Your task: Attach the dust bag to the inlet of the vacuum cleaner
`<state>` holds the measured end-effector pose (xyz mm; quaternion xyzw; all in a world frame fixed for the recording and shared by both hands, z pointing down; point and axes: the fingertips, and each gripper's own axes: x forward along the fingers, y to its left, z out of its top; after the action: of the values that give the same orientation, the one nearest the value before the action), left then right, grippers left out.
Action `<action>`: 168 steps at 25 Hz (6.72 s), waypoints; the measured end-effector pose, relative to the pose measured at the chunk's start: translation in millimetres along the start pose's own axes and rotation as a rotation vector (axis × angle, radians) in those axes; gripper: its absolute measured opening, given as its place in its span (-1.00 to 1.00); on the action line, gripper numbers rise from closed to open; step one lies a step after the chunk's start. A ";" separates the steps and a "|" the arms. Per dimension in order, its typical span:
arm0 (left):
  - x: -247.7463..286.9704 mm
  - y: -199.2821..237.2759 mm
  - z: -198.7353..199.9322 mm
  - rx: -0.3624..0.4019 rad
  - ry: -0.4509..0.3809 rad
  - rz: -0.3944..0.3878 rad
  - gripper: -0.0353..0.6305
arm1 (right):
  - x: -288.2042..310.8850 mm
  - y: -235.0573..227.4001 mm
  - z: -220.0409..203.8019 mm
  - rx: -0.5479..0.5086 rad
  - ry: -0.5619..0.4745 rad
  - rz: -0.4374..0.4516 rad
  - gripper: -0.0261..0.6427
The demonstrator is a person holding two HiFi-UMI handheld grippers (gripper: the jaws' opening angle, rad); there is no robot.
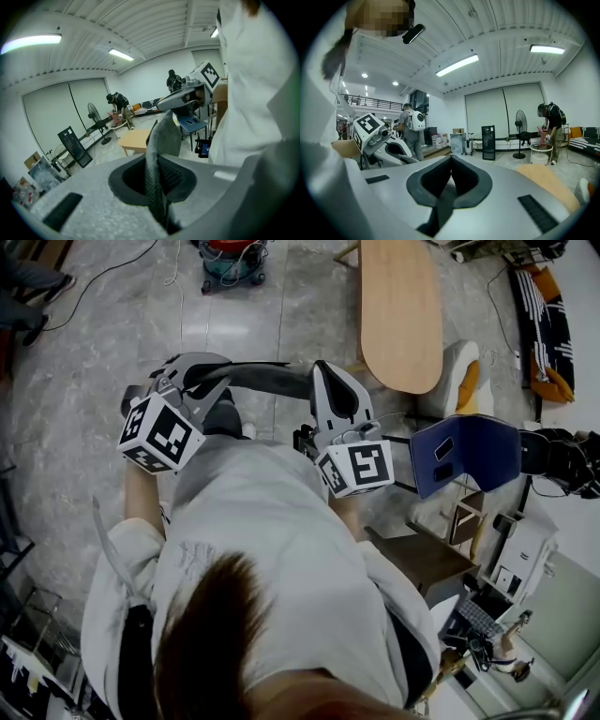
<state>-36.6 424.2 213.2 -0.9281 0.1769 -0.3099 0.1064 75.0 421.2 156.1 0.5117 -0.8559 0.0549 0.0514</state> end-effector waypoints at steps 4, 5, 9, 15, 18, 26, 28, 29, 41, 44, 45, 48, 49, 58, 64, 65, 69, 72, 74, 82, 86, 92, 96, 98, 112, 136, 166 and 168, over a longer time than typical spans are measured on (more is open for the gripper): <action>8.6 40.1 -13.4 -0.004 -0.006 -0.009 -0.80 | 41.0 -7.6 5.7 0.014 -0.002 -0.006 -0.91; 10.1 51.6 -16.3 -0.004 -0.005 -0.009 -0.80 | 51.9 -9.4 8.7 0.020 -0.007 -0.004 -0.91; 11.0 98.0 -30.3 0.003 0.003 -0.006 -0.80 | 95.8 -13.8 20.6 0.023 -0.011 -0.004 -0.91; 9.2 165.8 -60.0 0.016 0.029 0.015 -0.80 | 158.1 -18.3 33.9 0.013 -0.010 -0.033 -0.91; 12.6 185.3 -70.1 0.024 0.044 0.015 -0.80 | 174.9 -19.5 34.6 0.027 -0.009 -0.050 -0.91; 24.2 210.8 -79.7 -0.016 0.029 -0.001 -0.80 | 200.7 -29.3 29.9 0.046 0.028 -0.060 -0.91; 28.3 213.1 -81.4 -0.027 0.030 -0.009 -0.80 | 204.2 -32.9 28.6 0.049 0.034 -0.063 -0.91; 30.8 215.3 -82.5 -0.031 0.031 -0.012 -0.80 | 207.2 -35.2 27.7 0.050 0.039 -0.063 -0.91; 78.3 269.7 -81.2 -0.083 0.065 0.033 -0.80 | 268.4 -92.9 19.5 0.086 0.075 0.017 -0.91; 98.4 292.7 -77.5 -0.091 0.080 0.065 -0.80 | 289.6 -119.7 25.2 0.071 0.068 0.044 -0.91; 105.6 300.8 -75.5 -0.094 0.083 0.079 -0.80 | 296.3 -129.2 27.3 0.065 0.064 0.059 -0.91; 126.1 322.6 -66.3 -0.107 0.086 0.118 -0.80 | 311.7 -158.0 32.5 0.059 0.060 0.092 -0.91; 132.2 328.4 -62.3 -0.113 0.085 0.126 -0.80 | 315.6 -166.3 34.7 0.056 0.060 0.105 -0.91; 177.2 353.7 -39.5 -0.155 0.092 0.179 -0.80 | 331.6 -214.1 40.0 0.146 0.047 0.248 -0.91; 195.2 360.7 -37.4 -0.173 0.094 0.156 -0.80 | 337.1 -230.5 38.2 0.144 0.047 0.244 -0.91; 198.1 361.7 -38.1 -0.175 0.095 0.149 -0.80 | 339.0 -232.8 36.5 0.143 0.052 0.243 -0.91; 208.6 364.7 -42.2 -0.183 0.103 0.123 -0.80 | 345.9 -241.6 30.0 0.158 0.073 0.233 -0.91; 216.1 374.3 -47.0 -0.188 0.105 0.103 -0.80 | 357.9 -245.7 26.2 0.154 0.095 0.235 -0.91; 222.2 385.0 -52.7 -0.190 0.104 0.083 -0.80 | 371.9 -248.8 24.4 0.156 0.109 0.232 -0.92; 251.1 436.4 -78.3 -0.200 0.098 -0.031 -0.80 | 446.2 -265.3 25.0 0.183 0.152 0.217 -0.91; 262.5 467.1 -93.1 -0.195 0.096 -0.075 -0.80 | 488.6 -271.0 29.7 0.187 0.163 0.207 -0.91; 264.4 500.4 -106.2 -0.192 0.098 -0.093 -0.80 | 524.4 -275.3 34.5 0.147 0.192 0.185 -0.87; 261.5 507.2 -113.8 -0.212 0.108 -0.095 -0.80 | 535.7 -270.2 34.1 0.126 0.213 0.215 -0.85; 261.6 509.7 -117.5 -0.221 0.112 -0.096 -0.80 | 542.5 -268.9 33.1 0.124 0.220 0.232 -0.83; 279.0 515.4 -121.2 -0.218 0.188 -0.135 -0.80 | 572.1 -246.3 -27.6 -0.317 0.516 0.604 -0.28; 400.7 444.4 -244.0 -0.395 0.322 -0.177 -0.80 | 576.5 -272.1 -235.8 -0.559 0.941 0.890 -0.79; 558.5 357.2 -470.1 -0.574 0.428 -0.153 -0.81 | 611.1 -286.3 -511.1 -0.403 1.096 0.797 -0.82; 561.0 358.5 -476.3 -0.588 0.431 -0.137 -0.81 | 615.6 -286.1 -515.5 -0.397 1.101 0.774 -0.82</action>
<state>-4.4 -166.9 778.6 -0.8421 0.2141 -0.4408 -0.2253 53.6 -173.6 766.3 0.0490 -0.8200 0.1628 0.5466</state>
